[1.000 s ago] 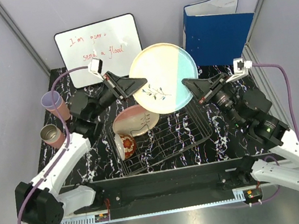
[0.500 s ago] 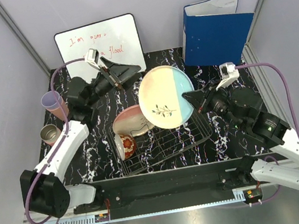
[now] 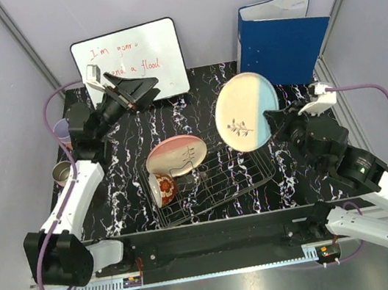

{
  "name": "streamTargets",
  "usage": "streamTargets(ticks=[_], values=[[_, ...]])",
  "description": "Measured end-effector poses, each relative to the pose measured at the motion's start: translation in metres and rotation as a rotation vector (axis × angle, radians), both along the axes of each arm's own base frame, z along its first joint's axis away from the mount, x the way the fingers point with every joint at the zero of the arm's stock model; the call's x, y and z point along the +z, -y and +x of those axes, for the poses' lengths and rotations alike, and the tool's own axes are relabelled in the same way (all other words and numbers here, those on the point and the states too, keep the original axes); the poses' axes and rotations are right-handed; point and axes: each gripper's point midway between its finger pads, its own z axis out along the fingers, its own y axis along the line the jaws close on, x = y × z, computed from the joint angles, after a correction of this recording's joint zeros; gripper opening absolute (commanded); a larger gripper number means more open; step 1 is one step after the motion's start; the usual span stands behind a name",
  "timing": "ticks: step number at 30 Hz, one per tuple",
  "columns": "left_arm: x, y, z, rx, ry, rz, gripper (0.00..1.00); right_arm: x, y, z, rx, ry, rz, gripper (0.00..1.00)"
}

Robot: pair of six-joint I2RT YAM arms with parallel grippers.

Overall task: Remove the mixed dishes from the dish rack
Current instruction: Place the plate at the center of the board.

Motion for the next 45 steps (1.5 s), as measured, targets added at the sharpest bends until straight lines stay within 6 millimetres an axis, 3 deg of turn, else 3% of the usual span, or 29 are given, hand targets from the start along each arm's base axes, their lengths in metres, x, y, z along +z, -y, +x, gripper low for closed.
streamTargets(ticks=[6, 9, 13, 16, 19, 21, 24, 28, 31, 33, 38, 42, 45], values=[[0.007, -0.007, -0.025, 0.015, 0.037, -0.004, 0.99, 0.041, 0.047, 0.010, -0.249, 0.072, -0.048, 0.00], [0.005, -0.010, -0.035, 0.019, 0.047, -0.004, 0.99, 0.069, 0.050, 0.016, -0.288, 0.097, -0.041, 0.00], [-0.003, -0.010, -0.040, 0.016, 0.041, -0.008, 0.99, 0.100, 0.039, 0.031, -0.282, 0.113, -0.031, 0.00], [-0.017, -0.010, -0.039, 0.011, 0.004, -0.008, 0.99, 0.110, 0.034, 0.056, -0.274, 0.098, -0.017, 0.00], [-0.030, -0.009, -0.040, 0.007, -0.031, -0.007, 0.99, 0.107, 0.052, 0.102, -0.291, 0.042, 0.051, 0.00], [-0.035, -0.009, -0.042, 0.007, -0.043, -0.004, 0.99, 0.092, 0.079, 0.132, -0.339, -0.013, 0.114, 0.00], [-0.034, -0.010, -0.047, 0.009, -0.032, 0.001, 0.99, 0.061, 0.118, 0.157, -0.407, -0.104, 0.198, 0.00], [-0.026, -0.010, -0.055, 0.007, 0.006, 0.003, 0.99, 0.018, 0.160, 0.165, -0.445, -0.204, 0.378, 0.00], [-0.030, -0.010, -0.055, 0.005, 0.009, 0.000, 0.99, -0.018, 0.181, 0.165, -0.481, -0.250, 0.480, 0.00], [-0.040, -0.009, -0.054, 0.000, -0.012, 0.001, 0.99, -0.044, 0.183, 0.164, -0.488, -0.291, 0.520, 0.00], [-0.068, -0.007, -0.048, -0.008, -0.092, 0.003, 0.99, -0.116, 0.166, 0.150, -0.455, -0.416, 0.602, 0.00], [-0.075, -0.007, -0.048, -0.009, -0.107, 0.003, 0.99, -0.160, 0.166, 0.138, -0.475, -0.474, 0.646, 0.00], [-0.074, -0.007, -0.048, -0.010, -0.105, 0.003, 0.99, -0.179, 0.174, 0.133, -0.507, -0.480, 0.663, 0.00]])
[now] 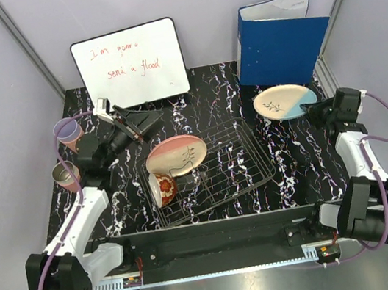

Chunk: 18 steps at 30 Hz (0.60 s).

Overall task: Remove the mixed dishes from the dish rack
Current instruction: Place the plate at the center of the board.

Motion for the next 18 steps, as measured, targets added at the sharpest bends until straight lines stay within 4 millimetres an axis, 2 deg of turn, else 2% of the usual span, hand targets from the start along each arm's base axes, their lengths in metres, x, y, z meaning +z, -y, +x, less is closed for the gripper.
streamTargets(ticks=[5, 9, 13, 18], values=[[-0.003, 0.001, -0.001, -0.002, -0.002, 0.004, 0.99, -0.007, 0.015, 0.004, -0.040, 0.038, -0.006, 0.00], [-0.015, 0.001, -0.001, -0.002, -0.027, 0.012, 0.99, -0.015, 0.022, 0.013, -0.050, 0.060, -0.016, 0.00], [-0.026, 0.001, -0.002, -0.002, -0.051, 0.018, 0.99, -0.040, 0.024, 0.016, -0.054, 0.021, -0.011, 0.00], [-0.039, 0.001, -0.002, -0.003, -0.081, 0.027, 0.99, -0.077, 0.024, 0.009, -0.061, -0.061, 0.003, 0.00]])
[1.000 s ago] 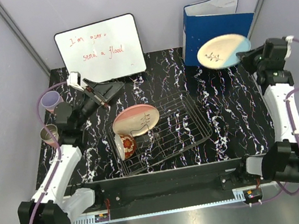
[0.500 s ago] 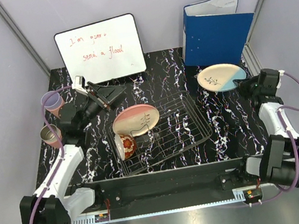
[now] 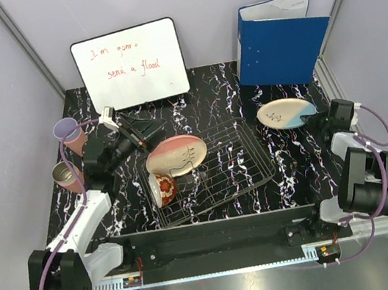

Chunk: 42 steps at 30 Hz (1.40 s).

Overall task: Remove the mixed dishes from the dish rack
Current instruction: Place the plate at the center of the board.

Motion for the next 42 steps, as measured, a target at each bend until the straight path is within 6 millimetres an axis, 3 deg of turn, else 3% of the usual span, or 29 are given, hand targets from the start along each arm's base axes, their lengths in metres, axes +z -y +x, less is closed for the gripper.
streamTargets(ticks=[2, 9, 13, 18, 21, 24, 25, 30, 33, 34, 35, 36, 39, 42], values=[[-0.003, 0.000, 0.000, -0.001, -0.006, 0.002, 0.99, -0.011, 0.000, -0.004, -0.005, -0.029, 0.000, 0.00], [-0.012, 0.002, 0.002, -0.017, -0.040, 0.011, 0.99, -0.015, 0.001, -0.002, -0.005, -0.026, -0.004, 0.00], [-0.016, 0.003, 0.002, -0.020, -0.053, 0.016, 0.99, -0.018, 0.002, 0.002, 0.004, -0.034, -0.001, 0.14], [-0.021, 0.003, 0.002, -0.020, -0.063, 0.030, 0.99, -0.020, 0.004, 0.011, 0.015, -0.040, 0.005, 0.13], [-0.024, 0.002, 0.002, -0.019, -0.076, 0.037, 0.99, -0.022, 0.004, 0.015, 0.022, -0.042, 0.013, 0.18], [-0.025, 0.002, 0.002, -0.019, -0.078, 0.041, 0.99, -0.023, 0.005, 0.021, 0.026, -0.045, 0.020, 0.39], [-0.026, 0.002, 0.002, -0.019, -0.078, 0.043, 0.99, -0.024, 0.006, 0.023, 0.028, -0.051, 0.017, 0.52], [-0.027, 0.003, 0.002, -0.020, -0.073, 0.049, 0.99, -0.063, 0.002, 0.003, 0.041, -0.206, 0.040, 0.67], [-0.027, 0.003, 0.002, -0.021, -0.071, 0.051, 0.99, -0.061, 0.001, 0.003, 0.047, -0.202, 0.041, 0.72], [-0.027, 0.003, 0.002, -0.021, -0.071, 0.052, 0.99, -0.061, 0.001, 0.003, 0.048, -0.200, 0.040, 0.77], [-0.027, 0.003, 0.002, -0.021, -0.071, 0.052, 0.99, -0.060, 0.001, 0.003, 0.050, -0.198, 0.039, 0.93], [-0.027, 0.003, 0.001, -0.023, -0.071, 0.052, 0.99, -0.058, 0.000, 0.004, 0.054, -0.192, 0.038, 0.99], [-0.027, 0.003, 0.001, -0.027, -0.068, 0.054, 0.99, -0.049, 0.000, 0.004, 0.059, -0.171, 0.029, 1.00], [-0.028, 0.003, 0.000, -0.029, -0.063, 0.061, 0.99, -0.044, -0.003, -0.009, 0.055, -0.182, 0.022, 1.00]])
